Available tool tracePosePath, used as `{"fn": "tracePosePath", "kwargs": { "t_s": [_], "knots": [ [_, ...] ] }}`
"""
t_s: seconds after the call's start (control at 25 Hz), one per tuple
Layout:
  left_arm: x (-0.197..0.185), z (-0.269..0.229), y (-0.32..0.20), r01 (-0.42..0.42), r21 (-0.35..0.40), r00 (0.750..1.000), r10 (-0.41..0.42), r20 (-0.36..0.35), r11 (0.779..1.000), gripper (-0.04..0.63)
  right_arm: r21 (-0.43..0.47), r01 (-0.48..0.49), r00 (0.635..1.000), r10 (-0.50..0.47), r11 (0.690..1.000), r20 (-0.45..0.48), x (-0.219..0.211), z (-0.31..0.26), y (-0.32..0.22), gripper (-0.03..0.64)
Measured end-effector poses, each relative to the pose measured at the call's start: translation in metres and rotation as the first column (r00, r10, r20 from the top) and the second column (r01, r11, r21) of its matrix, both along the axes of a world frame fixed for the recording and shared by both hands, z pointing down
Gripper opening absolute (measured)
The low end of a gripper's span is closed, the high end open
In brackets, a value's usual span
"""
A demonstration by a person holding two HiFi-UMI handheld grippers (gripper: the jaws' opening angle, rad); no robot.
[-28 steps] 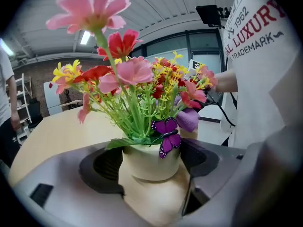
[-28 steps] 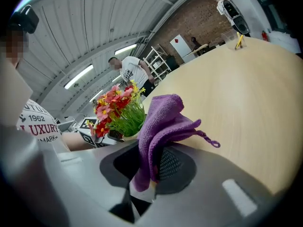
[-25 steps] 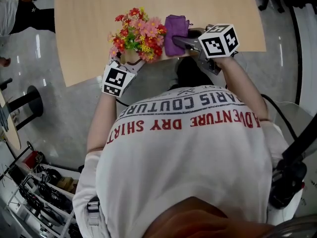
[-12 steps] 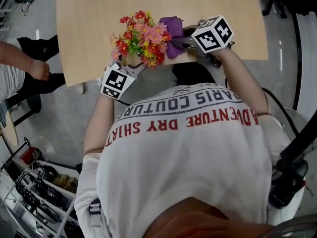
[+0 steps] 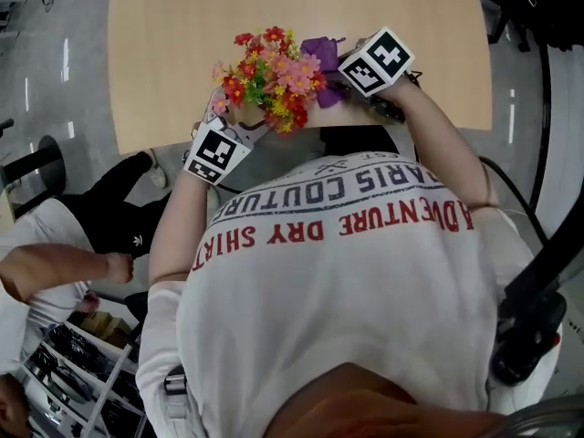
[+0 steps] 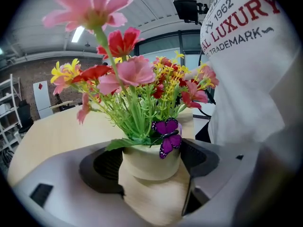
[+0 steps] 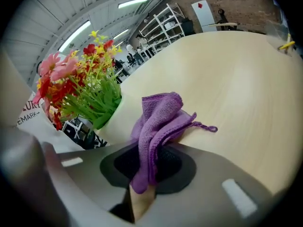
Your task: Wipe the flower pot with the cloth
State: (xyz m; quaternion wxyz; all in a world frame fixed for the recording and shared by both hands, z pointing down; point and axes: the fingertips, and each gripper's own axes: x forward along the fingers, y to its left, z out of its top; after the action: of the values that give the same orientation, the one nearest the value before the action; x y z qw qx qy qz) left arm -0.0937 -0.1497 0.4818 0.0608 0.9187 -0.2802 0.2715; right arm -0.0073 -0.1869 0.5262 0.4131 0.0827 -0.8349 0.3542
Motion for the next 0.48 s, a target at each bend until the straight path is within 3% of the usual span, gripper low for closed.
{"fn": "tracePosePath", "kwargs": {
  "t_s": [0.28, 0.48],
  "knots": [
    [0.001, 0.002, -0.001, -0.005, -0.005, 1.000, 0.005, 0.023, 1.000, 0.387, -0.052, -0.043, 0.999, 0.044, 0.998, 0.020, 0.001, 0.003, -0.002, 0.054],
    [-0.004, -0.002, -0.004, 0.102, -0.005, 0.995, -0.102, 0.023, 0.995, 0.405, -0.013, -0.176, 0.979, 0.177, 0.984, 0.100, 0.011, -0.008, -0.007, 0.054]
  ]
}}
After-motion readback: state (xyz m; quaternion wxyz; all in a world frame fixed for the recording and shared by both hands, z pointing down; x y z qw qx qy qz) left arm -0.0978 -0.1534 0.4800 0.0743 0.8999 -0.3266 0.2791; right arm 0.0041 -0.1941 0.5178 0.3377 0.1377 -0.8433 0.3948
